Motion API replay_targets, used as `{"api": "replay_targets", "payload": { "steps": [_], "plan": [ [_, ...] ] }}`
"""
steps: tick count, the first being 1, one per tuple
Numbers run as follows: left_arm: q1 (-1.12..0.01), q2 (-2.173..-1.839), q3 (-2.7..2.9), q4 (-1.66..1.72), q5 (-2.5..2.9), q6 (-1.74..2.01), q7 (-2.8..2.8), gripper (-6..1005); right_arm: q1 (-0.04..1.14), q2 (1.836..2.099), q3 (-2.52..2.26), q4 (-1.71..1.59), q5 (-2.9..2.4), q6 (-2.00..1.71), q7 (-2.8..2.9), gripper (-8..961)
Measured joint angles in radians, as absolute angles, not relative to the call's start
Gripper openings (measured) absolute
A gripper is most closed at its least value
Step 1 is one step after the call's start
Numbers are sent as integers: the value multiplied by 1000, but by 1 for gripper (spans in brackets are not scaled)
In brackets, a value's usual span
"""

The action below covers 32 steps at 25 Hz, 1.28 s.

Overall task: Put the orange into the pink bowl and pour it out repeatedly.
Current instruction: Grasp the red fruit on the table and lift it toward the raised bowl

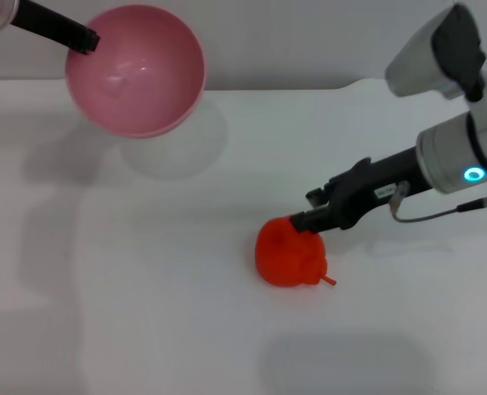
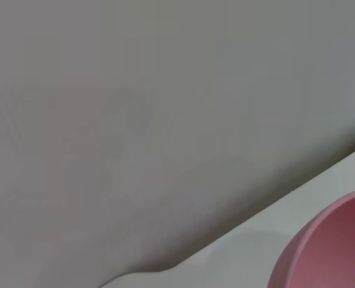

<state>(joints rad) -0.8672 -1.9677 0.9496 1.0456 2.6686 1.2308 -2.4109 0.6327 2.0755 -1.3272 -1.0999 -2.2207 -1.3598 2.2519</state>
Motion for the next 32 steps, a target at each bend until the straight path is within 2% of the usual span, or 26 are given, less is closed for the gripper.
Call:
{"api": "replay_targets", "payload": {
  "steps": [10,12,31,32],
  "plan": [
    [-881,-1980,967,1047,2669,1231,-2404,36,666,2076,-1392,-954,-2215,-1255,2261,510],
    [-884,-1990,989,1051,2669,1232,-2404,36,674,2077,-1416,-923,-2215,-1222,2273,510],
    [-880,-2000,1014,1052,2669,1232,-2398,36,707,2080,-1447,-817,-2185,-1150,2273,507],
    [-880,-2000,1014,1052,2669,1230,-2398,36,706,2080,-1449,-817,-2185,-1149,2273,474]
  ]
}}
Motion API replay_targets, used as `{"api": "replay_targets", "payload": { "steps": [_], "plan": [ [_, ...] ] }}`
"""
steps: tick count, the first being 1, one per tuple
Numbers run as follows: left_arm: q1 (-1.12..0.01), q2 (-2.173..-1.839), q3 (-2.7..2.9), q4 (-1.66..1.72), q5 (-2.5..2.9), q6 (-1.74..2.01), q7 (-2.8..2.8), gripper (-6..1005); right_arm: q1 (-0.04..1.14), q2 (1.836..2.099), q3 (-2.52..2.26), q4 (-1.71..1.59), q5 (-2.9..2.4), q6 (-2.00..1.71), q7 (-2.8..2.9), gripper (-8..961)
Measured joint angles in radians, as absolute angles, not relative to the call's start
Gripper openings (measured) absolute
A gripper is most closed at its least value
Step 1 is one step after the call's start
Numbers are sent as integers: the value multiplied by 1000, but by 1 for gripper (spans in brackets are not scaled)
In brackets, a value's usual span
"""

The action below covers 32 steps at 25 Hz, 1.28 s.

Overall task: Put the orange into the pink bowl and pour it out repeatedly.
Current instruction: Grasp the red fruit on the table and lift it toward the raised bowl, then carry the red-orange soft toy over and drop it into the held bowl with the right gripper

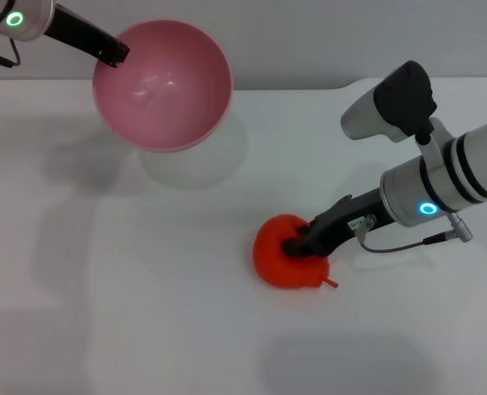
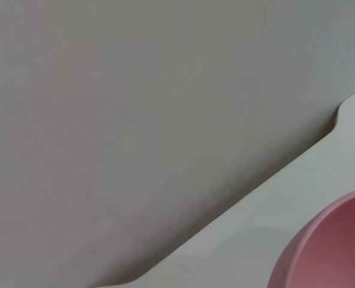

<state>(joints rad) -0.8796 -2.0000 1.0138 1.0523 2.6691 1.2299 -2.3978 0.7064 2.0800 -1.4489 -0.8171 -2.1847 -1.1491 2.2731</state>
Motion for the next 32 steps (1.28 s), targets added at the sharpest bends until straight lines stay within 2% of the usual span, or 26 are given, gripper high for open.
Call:
{"api": "replay_targets", "payload": {
  "steps": [5,10,15,20,25,30,32],
  "plan": [
    [-879,-2000,1014,1052,2669,1229,-2397,36,705,2080,-1451,-820,-2185,-1148,2273,307],
    [-879,-2000,1014,1052,2669,1229,-2392,36,683,2078,-1443,-866,-2185,-1150,2278,87],
    [-877,-2000,1013,1052,2669,1229,-2391,36,570,2066,-1412,-1108,-2229,-1176,2344,57],
    [-876,-1998,1010,1052,2669,1229,-2391,36,475,2073,-1267,-1378,-2284,-1254,2376,39],
    [-876,-2004,1013,1052,2669,1233,-2391,36,470,2075,-1161,-1604,-2275,-1333,2379,38],
    [-881,-2049,1040,1053,2666,1241,-2392,36,522,2076,-1164,-1794,-2247,-1370,2379,38],
    [-883,-2054,1067,1053,2657,1243,-2401,36,546,2075,-1177,-1823,-2237,-1373,2379,38]
  ]
}}
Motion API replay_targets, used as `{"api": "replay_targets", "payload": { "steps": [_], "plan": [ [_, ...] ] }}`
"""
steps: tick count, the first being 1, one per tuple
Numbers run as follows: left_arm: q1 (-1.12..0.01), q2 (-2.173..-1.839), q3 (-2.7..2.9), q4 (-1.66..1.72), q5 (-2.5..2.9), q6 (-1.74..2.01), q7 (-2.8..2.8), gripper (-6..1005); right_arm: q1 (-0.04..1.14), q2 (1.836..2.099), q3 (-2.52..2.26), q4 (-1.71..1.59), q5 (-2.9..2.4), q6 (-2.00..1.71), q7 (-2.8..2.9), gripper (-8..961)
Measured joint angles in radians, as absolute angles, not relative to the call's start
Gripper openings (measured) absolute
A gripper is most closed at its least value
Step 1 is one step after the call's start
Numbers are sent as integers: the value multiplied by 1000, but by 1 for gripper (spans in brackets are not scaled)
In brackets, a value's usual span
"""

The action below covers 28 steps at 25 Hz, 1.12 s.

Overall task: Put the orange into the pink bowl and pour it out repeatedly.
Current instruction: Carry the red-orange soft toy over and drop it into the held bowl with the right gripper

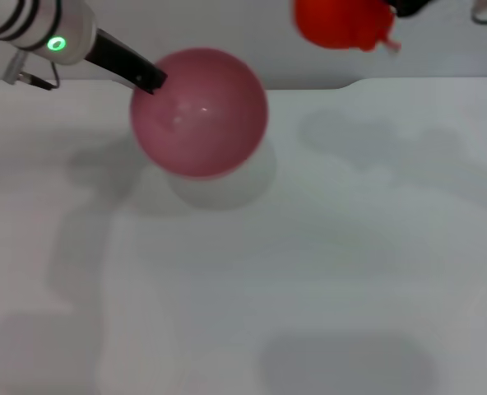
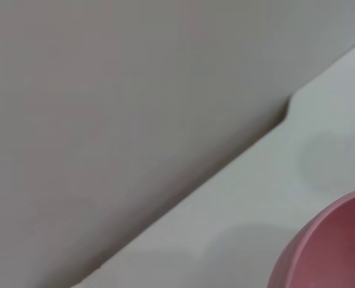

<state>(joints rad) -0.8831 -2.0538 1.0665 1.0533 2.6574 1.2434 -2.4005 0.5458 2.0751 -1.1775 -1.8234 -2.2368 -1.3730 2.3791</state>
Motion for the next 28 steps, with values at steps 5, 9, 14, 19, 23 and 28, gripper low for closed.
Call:
{"api": "replay_targets", "payload": {
  "steps": [5,9,14,19,23,28],
  "plan": [
    [-885,-2057,1121,1053,2607,1245,-2420,36,579,2075,-1241,-1810,-2232,-1349,2375,39],
    [-885,-2057,1140,1053,2584,1244,-2425,36,582,2075,-1312,-1731,-2234,-1292,2360,38],
    [-886,-2058,1153,1053,2564,1242,-2427,36,595,2074,-1377,-1606,-2237,-1235,2326,45],
    [-888,-2058,1164,1047,2559,1236,-2427,36,615,2074,-1410,-1533,-2237,-1216,2306,58],
    [-891,-2058,1167,1044,2559,1233,-2421,36,612,2074,-1414,-1527,-2233,-1203,2296,133],
    [-889,-2058,1167,1043,2559,1232,-2418,36,599,2075,-1415,-1538,-2228,-1178,2294,303]
  ]
}}
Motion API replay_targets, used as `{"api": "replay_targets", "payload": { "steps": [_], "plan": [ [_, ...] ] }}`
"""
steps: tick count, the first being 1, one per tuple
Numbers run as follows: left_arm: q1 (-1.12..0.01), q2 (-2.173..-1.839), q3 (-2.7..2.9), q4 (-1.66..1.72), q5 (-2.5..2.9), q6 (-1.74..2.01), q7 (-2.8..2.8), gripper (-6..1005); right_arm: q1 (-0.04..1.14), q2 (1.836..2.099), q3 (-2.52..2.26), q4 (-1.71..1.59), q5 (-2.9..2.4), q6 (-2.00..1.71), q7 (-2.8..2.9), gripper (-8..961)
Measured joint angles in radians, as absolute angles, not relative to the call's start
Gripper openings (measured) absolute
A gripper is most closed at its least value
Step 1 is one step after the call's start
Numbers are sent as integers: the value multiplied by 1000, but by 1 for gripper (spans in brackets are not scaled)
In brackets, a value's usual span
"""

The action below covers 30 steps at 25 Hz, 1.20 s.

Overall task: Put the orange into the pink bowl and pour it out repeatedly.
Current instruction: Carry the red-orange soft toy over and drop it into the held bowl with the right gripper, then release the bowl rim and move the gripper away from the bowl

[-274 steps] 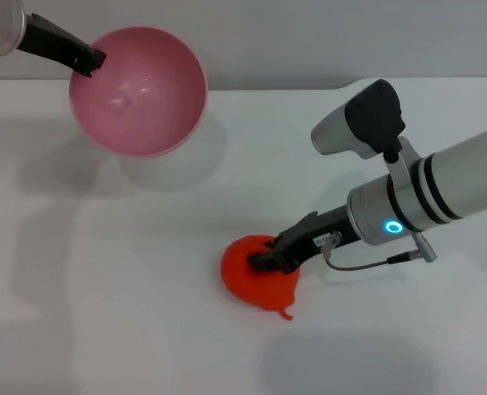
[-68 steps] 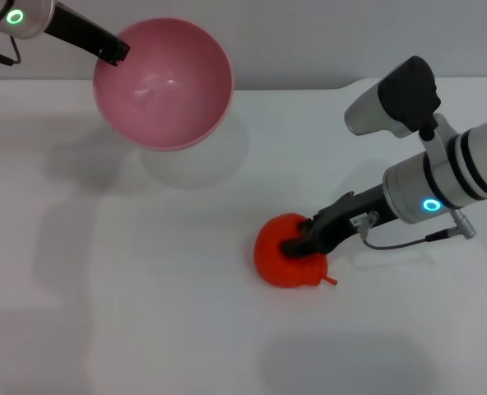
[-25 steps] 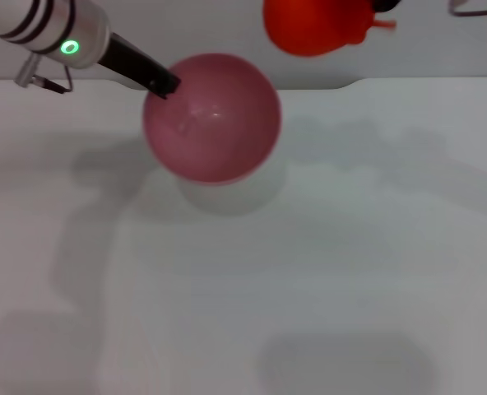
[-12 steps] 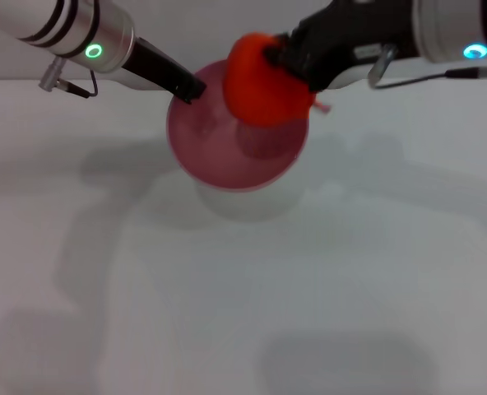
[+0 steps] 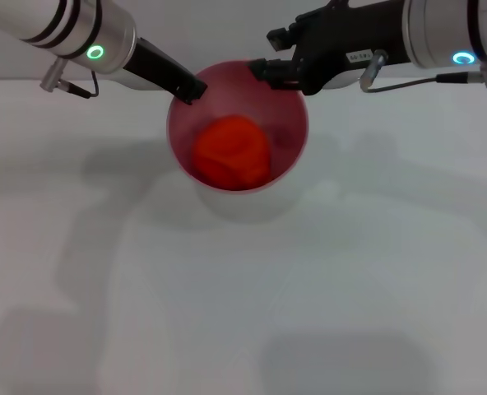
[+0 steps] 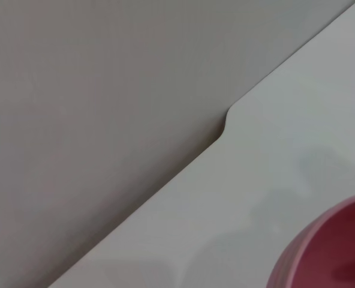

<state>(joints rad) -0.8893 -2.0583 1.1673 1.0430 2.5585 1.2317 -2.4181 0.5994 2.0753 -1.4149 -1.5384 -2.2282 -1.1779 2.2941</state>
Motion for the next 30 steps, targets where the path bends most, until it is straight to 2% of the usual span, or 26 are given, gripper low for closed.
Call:
{"api": "replay_targets", "payload": {
  "steps": [4,12,20,30],
  "plan": [
    [-885,-2058,1168,1043,2559,1232,-2418,35,578,2076,-1409,-1561,-2226,-1149,2292,423],
    [-877,-2058,1170,1031,2559,1220,-2418,36,470,2087,-1315,-1646,-2175,-1094,2213,424],
    [-858,-2058,1190,1014,2507,1185,-2418,36,448,2070,-1103,-1517,-2083,-1106,2142,423],
    [-853,-2055,1184,1004,2506,1175,-2418,35,392,2066,-1088,-1512,-1914,-1096,1997,424]
  ]
}}
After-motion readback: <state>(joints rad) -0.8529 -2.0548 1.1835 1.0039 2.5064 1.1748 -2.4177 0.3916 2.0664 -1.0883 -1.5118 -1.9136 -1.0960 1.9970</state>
